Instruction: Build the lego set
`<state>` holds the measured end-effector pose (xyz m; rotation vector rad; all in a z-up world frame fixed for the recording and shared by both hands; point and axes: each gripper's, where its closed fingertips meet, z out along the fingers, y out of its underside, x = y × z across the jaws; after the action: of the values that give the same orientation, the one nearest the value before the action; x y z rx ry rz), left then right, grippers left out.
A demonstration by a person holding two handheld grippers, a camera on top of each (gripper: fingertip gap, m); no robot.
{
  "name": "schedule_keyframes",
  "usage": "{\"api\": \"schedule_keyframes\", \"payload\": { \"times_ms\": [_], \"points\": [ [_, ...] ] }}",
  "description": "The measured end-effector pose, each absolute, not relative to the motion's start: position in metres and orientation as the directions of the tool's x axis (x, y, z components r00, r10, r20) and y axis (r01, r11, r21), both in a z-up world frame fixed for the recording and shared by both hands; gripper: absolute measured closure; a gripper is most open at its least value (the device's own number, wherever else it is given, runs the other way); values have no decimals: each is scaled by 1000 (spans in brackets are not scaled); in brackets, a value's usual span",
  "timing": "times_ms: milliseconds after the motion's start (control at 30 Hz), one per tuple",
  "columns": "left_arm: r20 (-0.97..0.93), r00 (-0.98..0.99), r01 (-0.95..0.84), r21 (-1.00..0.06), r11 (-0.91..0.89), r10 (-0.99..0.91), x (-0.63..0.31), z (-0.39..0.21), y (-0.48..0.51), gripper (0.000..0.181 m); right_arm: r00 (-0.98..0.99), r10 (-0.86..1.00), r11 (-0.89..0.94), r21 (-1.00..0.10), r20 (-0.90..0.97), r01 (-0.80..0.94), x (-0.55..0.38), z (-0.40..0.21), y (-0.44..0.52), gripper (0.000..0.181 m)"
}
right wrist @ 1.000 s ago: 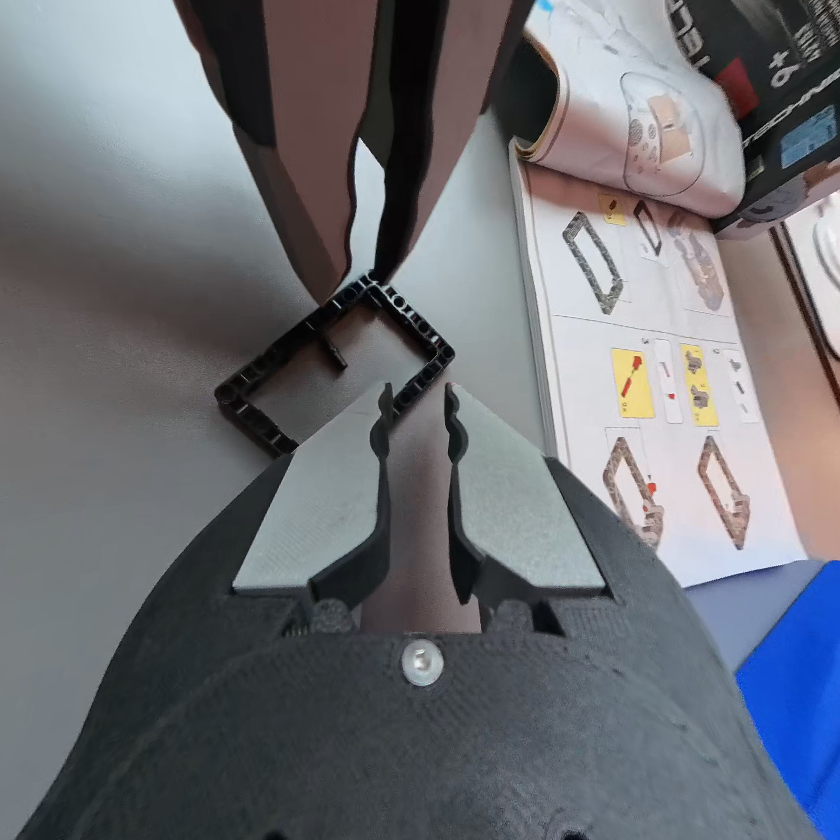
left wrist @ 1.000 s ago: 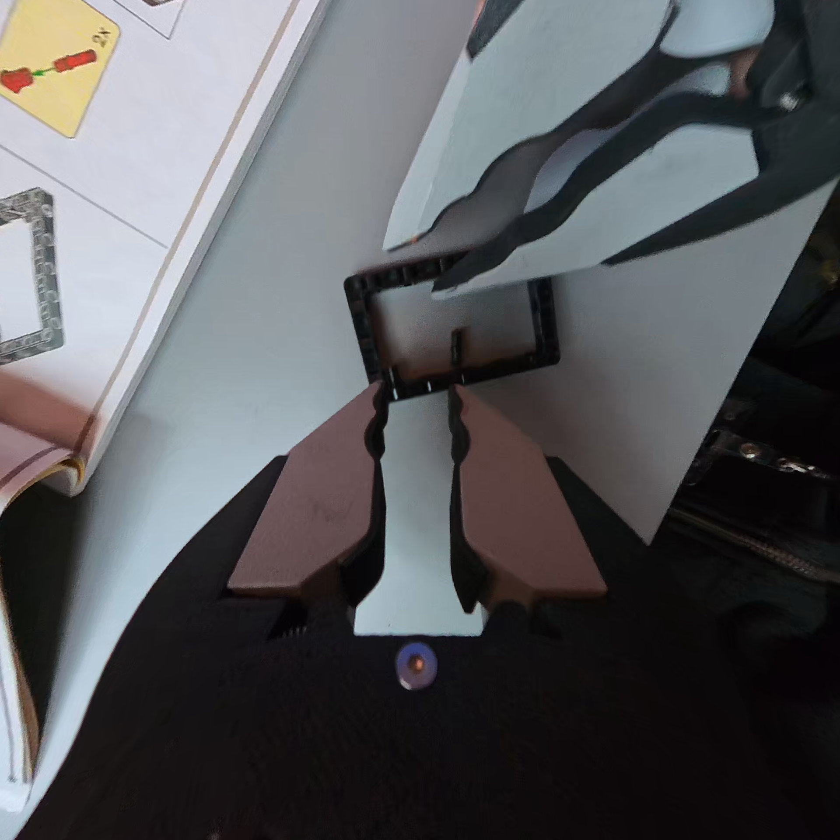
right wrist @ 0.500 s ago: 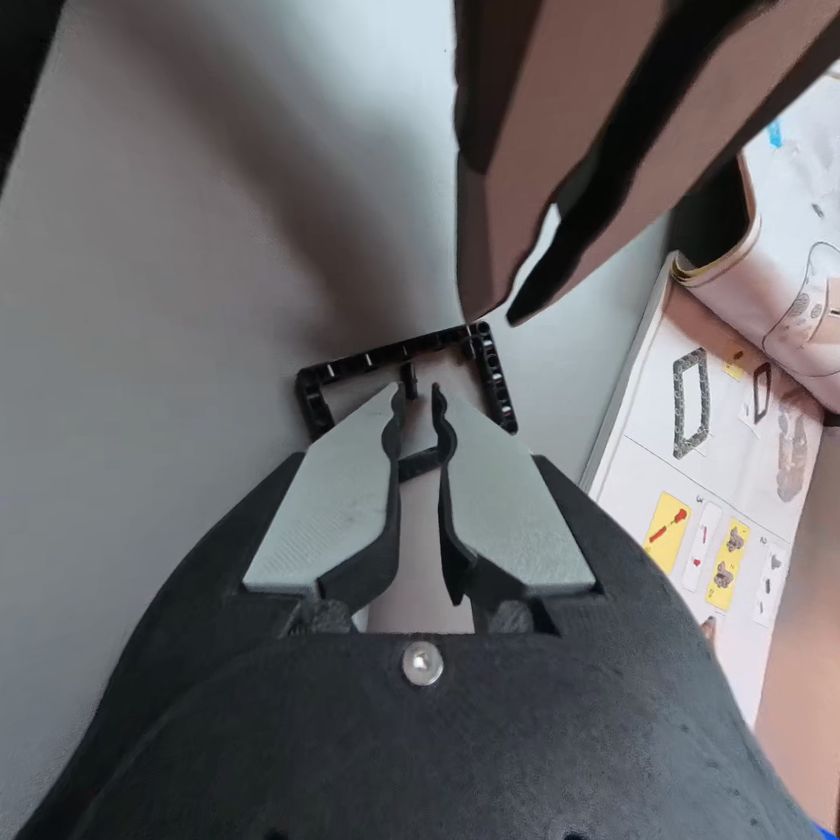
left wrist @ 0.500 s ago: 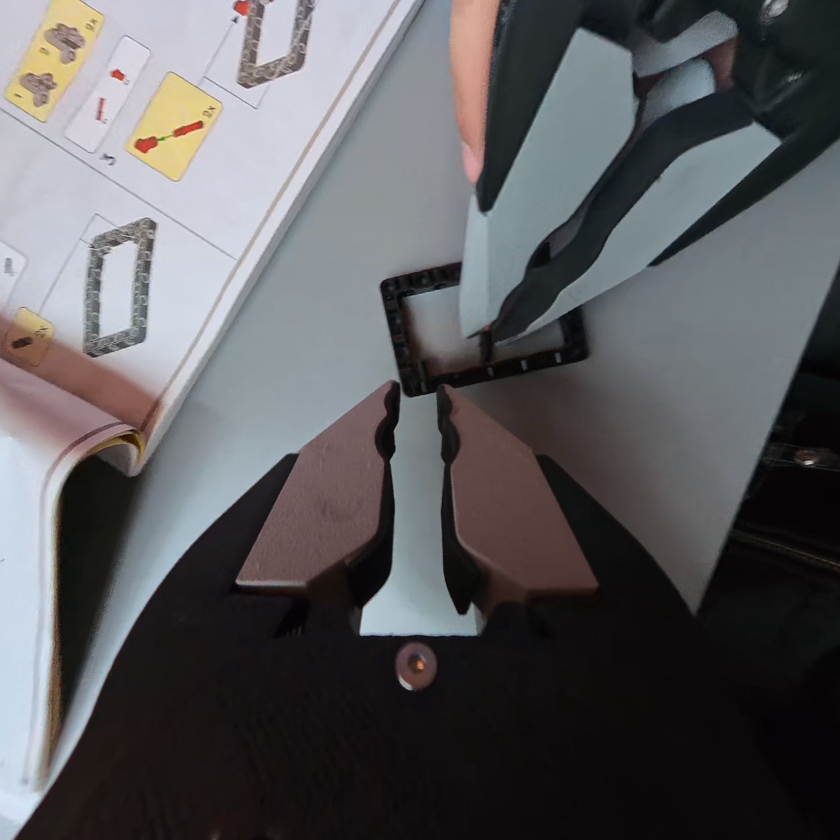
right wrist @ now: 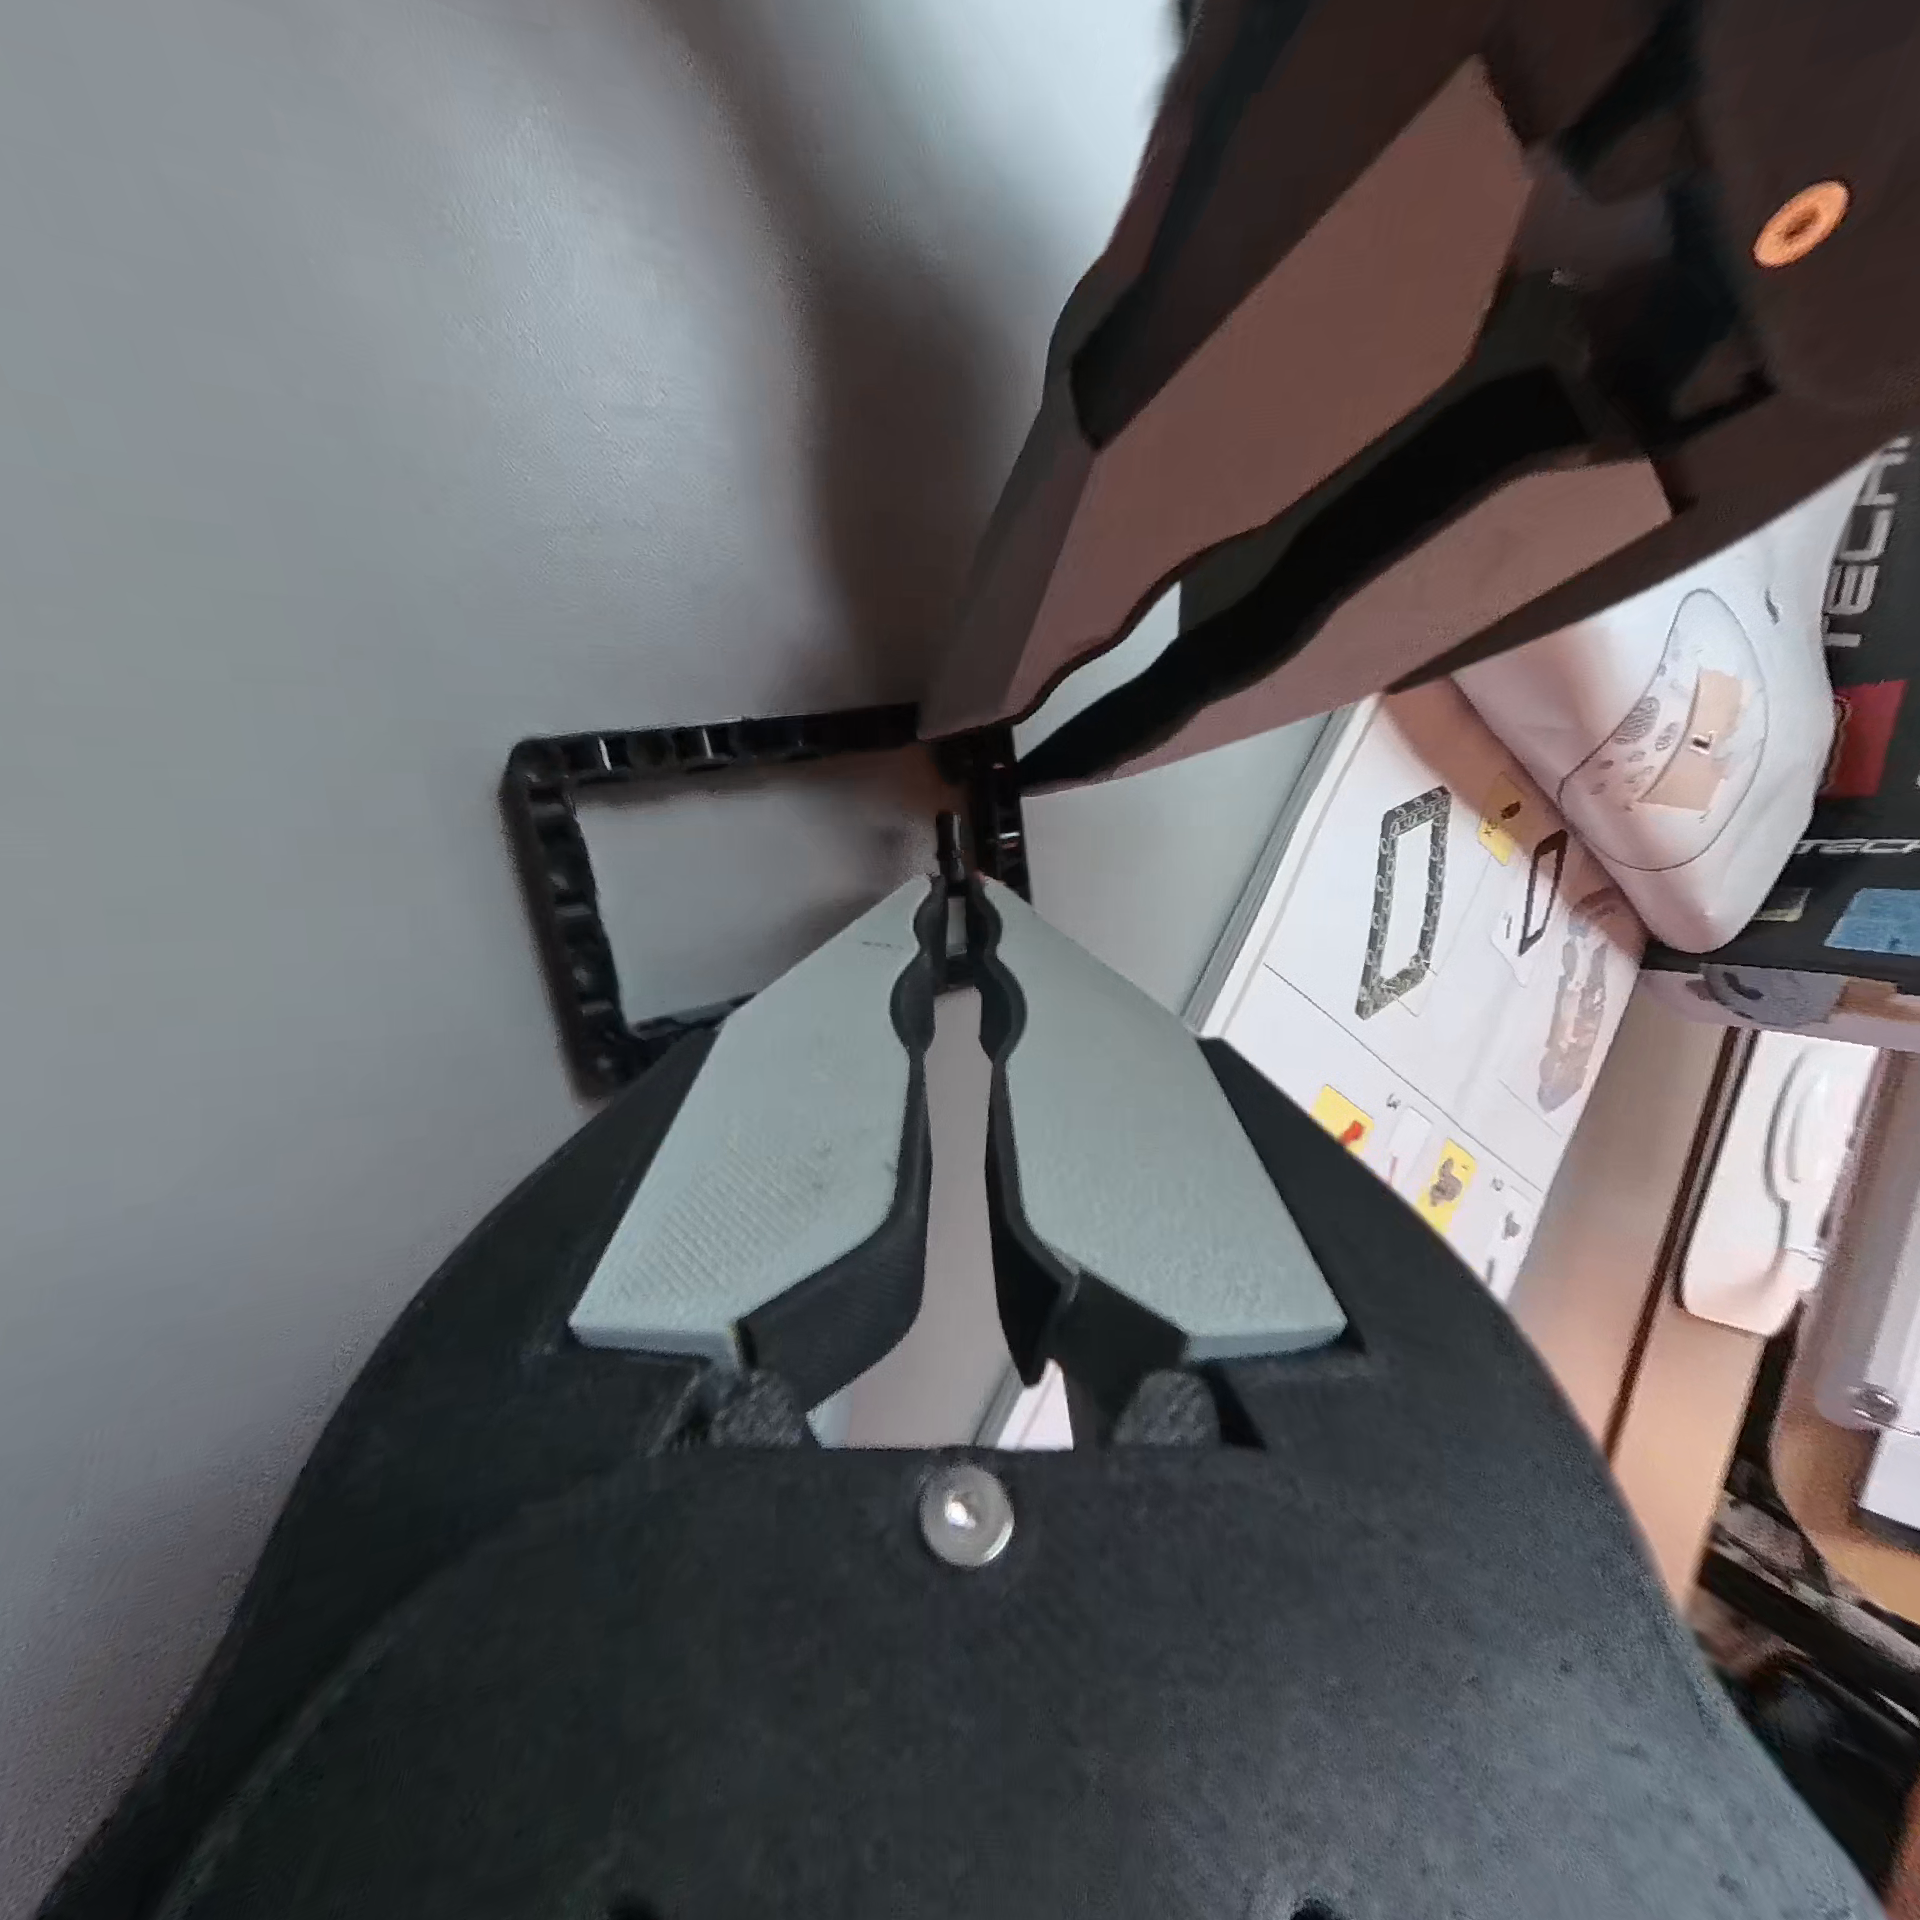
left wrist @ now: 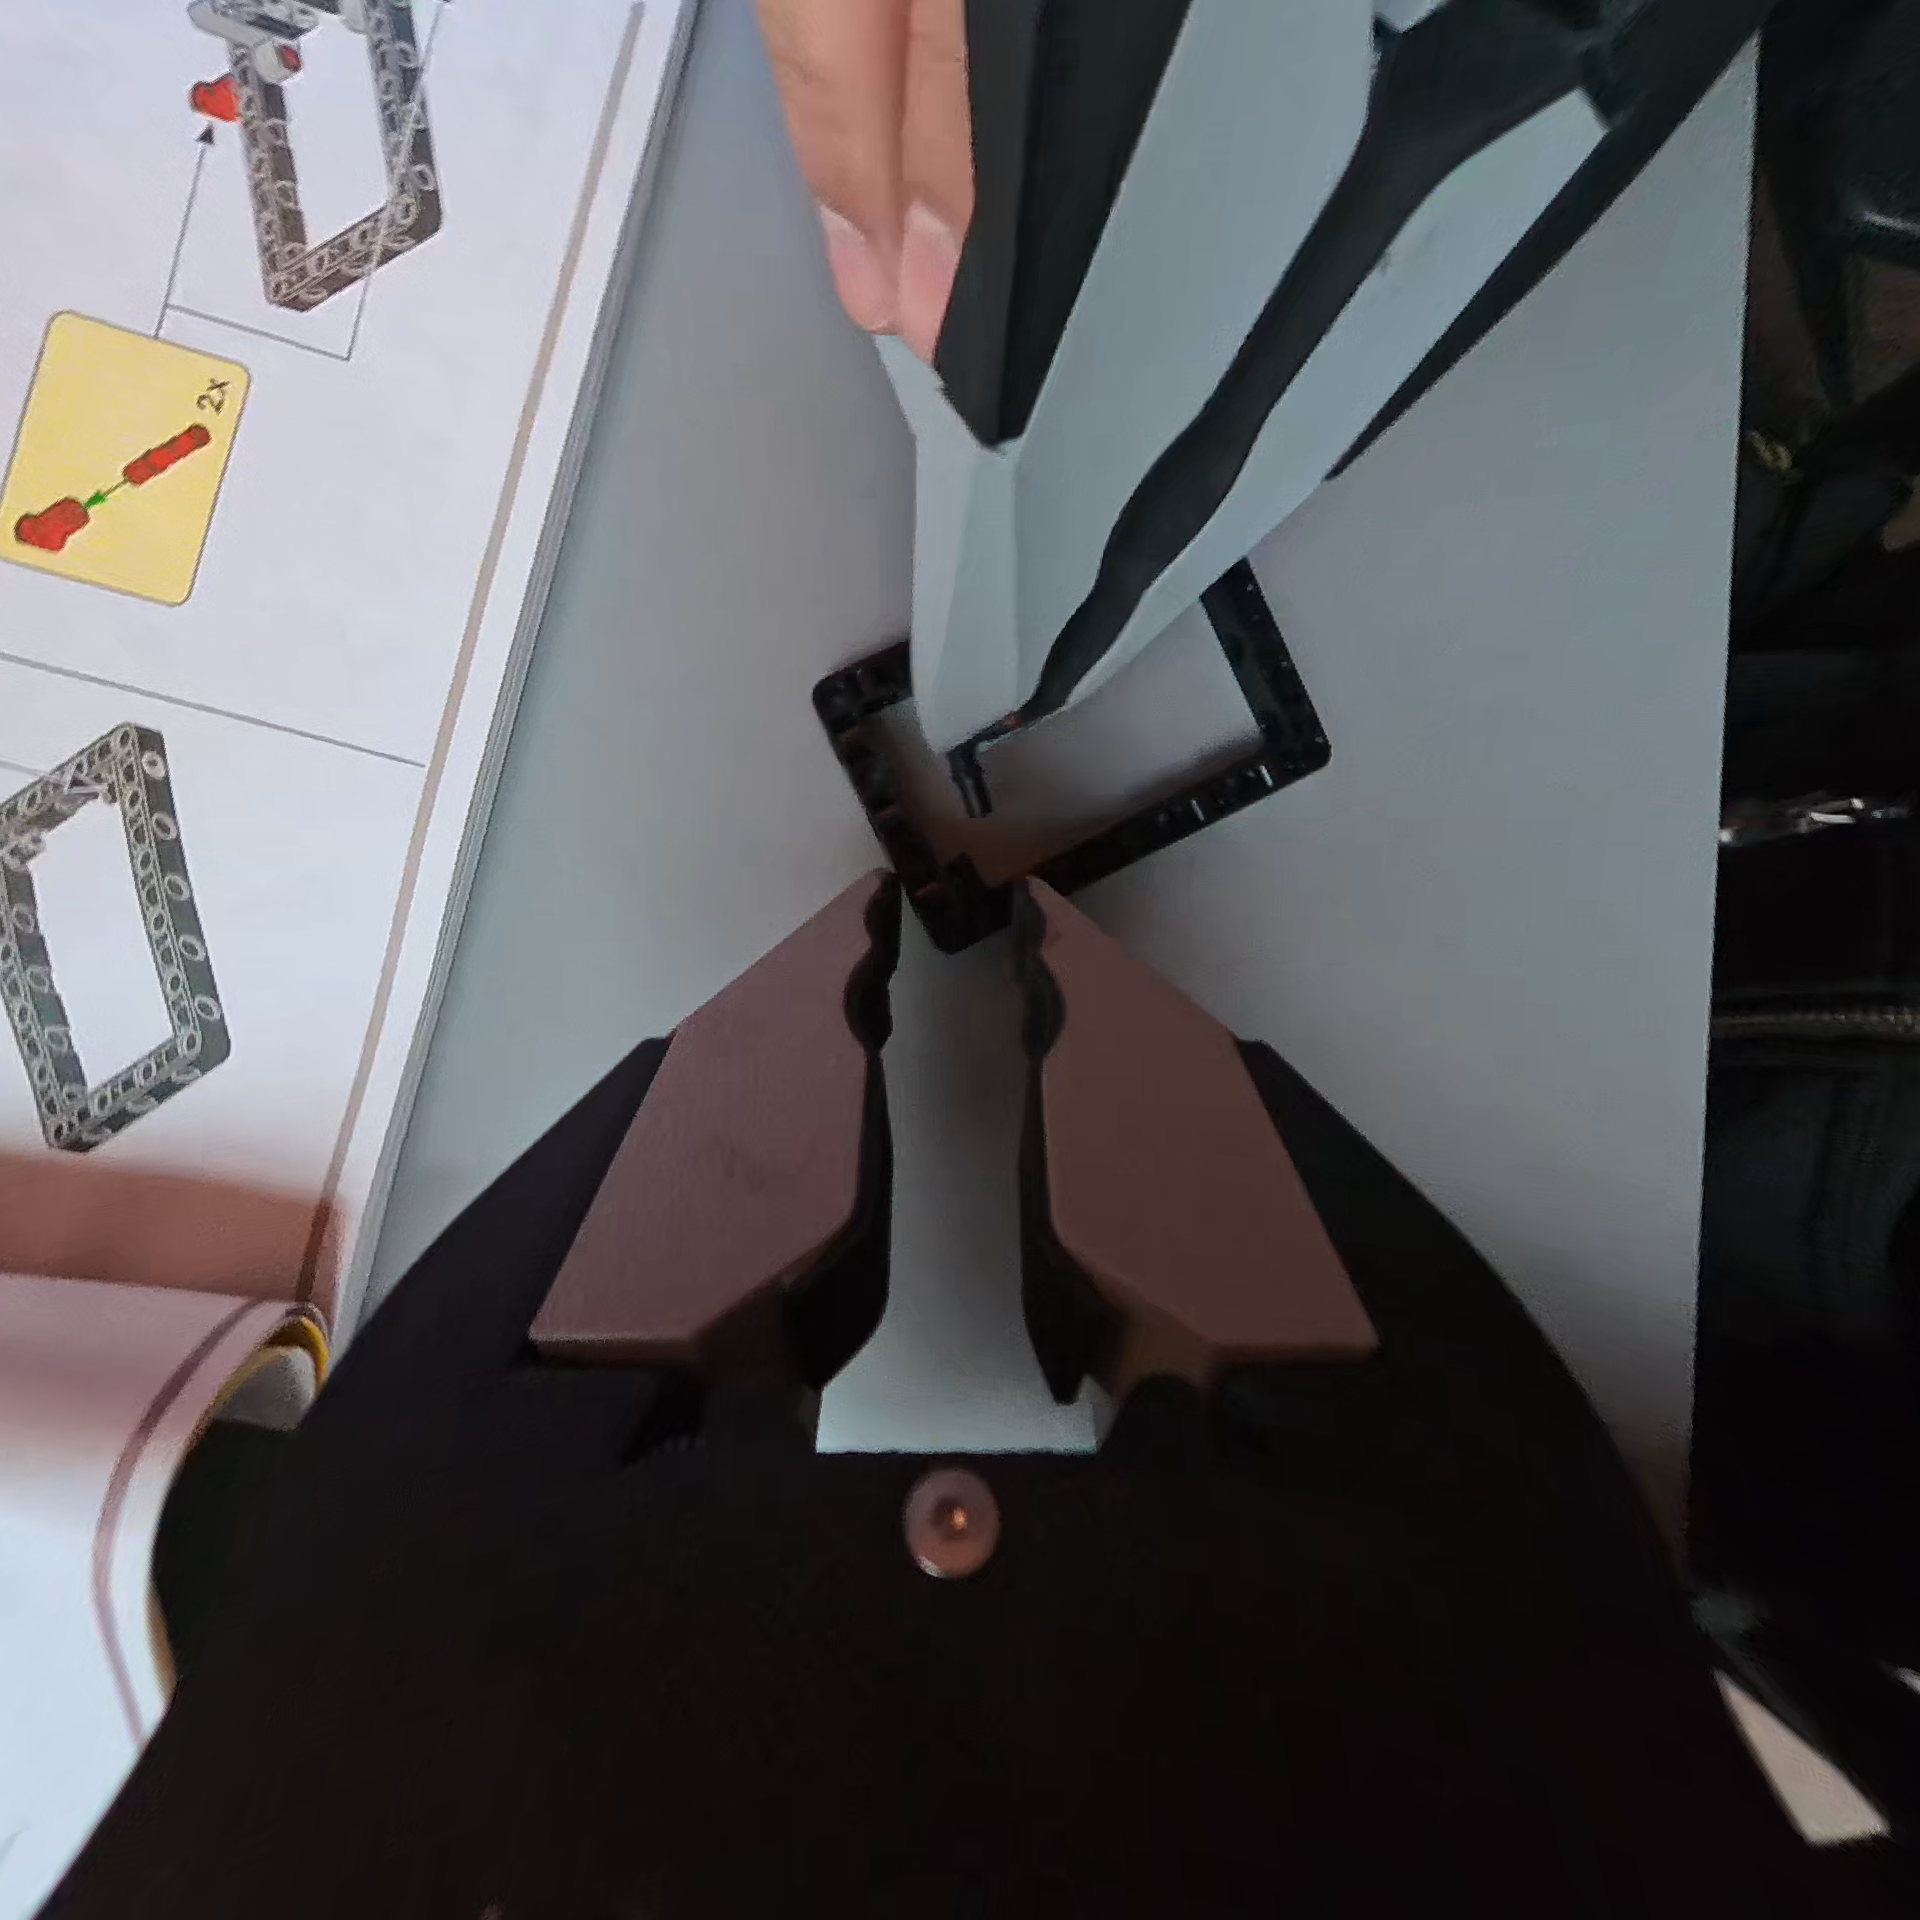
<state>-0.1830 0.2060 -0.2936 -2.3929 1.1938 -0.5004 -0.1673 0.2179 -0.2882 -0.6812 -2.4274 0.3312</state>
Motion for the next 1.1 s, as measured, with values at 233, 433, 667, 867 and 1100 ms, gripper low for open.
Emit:
{"api": "schedule_keyframes", "payload": {
  "times_ms": [233,433,667,867,1100],
  "points": [
    [119,487,-742,-465,-482,-865,-188,-294,210,162,-674,550,835,-336,493,436,-172,-296,223,181],
    [44,502,-740,-496,-455,-864,-181,-291,210,167,-631,570,822,-368,527,435,-176,-295,228,177],
    [22,518,-741,-487,-461,-855,-183,-288,213,169,-601,612,791,-409,514,455,-172,-291,233,168],
    [-12,598,-703,-488,-517,-801,-176,-286,220,175,-576,679,733,-470,455,491,-170,-291,236,164],
    [-139,668,-704,-436,-561,-731,-173,-299,231,172,-478,823,549,-649,308,527,-167,-282,246,155]
  ]
}}
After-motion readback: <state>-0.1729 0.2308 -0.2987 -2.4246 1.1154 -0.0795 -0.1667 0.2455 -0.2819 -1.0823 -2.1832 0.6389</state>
